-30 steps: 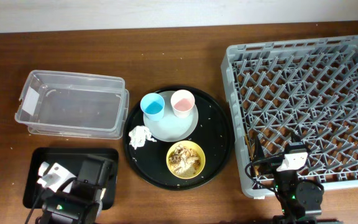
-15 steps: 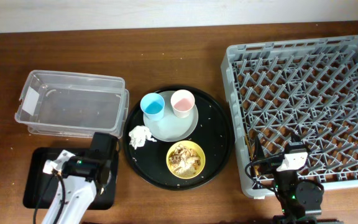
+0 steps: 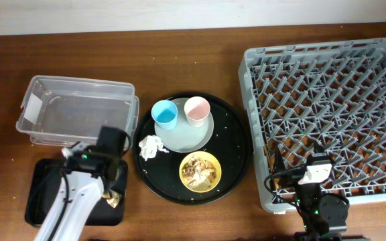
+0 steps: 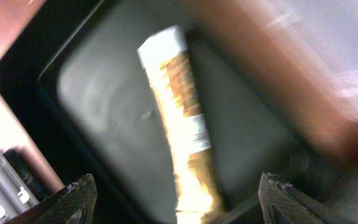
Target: Sort waste into correct bins and load items into the dishwasher rack
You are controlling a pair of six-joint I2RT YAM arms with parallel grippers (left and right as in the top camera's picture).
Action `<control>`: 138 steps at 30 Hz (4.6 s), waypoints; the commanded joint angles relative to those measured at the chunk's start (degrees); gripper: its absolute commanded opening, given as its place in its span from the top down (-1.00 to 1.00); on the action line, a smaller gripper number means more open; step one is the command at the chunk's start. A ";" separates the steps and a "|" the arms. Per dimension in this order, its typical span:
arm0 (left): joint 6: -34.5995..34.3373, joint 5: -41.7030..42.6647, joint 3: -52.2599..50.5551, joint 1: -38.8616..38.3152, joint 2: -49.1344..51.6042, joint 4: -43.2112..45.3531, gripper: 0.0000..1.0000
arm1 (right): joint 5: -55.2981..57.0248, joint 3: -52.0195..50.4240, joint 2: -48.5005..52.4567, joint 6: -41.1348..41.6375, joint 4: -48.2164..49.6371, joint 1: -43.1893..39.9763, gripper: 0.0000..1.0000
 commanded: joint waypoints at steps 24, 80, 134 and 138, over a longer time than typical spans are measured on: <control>11.47 26.97 -23.39 27.67 -1.90 31.28 0.16 | -0.11 -0.26 -0.37 0.50 -0.26 -0.35 -0.97; 56.81 12.79 10.05 -19.34 25.97 24.92 -0.51 | -0.13 -0.26 -0.37 0.50 -0.26 -0.35 -0.97; 38.29 31.76 14.38 4.85 -2.29 25.77 -0.99 | -0.13 -0.26 -0.37 0.50 -0.26 -0.35 -0.97; 34.29 40.87 14.36 -6.08 -9.77 7.89 -0.99 | -0.11 -0.26 -0.37 0.50 -0.26 -0.35 -0.97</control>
